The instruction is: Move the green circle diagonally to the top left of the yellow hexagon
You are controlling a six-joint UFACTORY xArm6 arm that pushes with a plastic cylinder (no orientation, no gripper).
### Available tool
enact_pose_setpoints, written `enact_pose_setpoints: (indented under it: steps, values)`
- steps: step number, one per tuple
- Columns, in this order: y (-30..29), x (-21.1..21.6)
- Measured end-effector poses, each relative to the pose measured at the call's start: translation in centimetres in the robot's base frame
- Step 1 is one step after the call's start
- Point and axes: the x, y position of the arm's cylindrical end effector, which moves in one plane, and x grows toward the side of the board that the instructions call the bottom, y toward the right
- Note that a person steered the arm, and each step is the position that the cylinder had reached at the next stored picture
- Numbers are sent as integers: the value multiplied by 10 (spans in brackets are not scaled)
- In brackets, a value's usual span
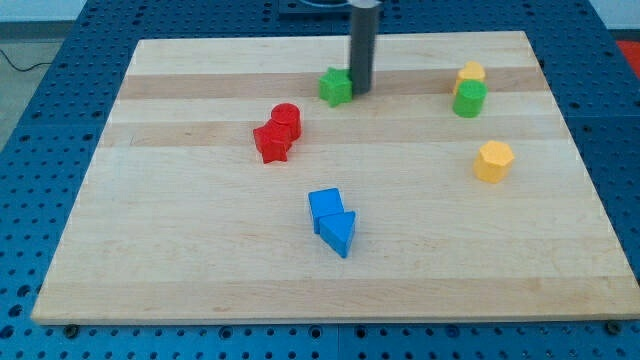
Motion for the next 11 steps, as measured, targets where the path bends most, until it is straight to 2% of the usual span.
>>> enact_pose_setpoints:
  steps: [1, 2, 3, 4, 5, 6, 7, 8, 9, 11]
  values:
    - [-51, -17]
    - [-46, -15]
    - [7, 2]
    - [77, -4]
    - [140, -45]
    - [217, -56]
    - [297, -30]
    - [314, 19]
    - [278, 29]
    - [156, 29]
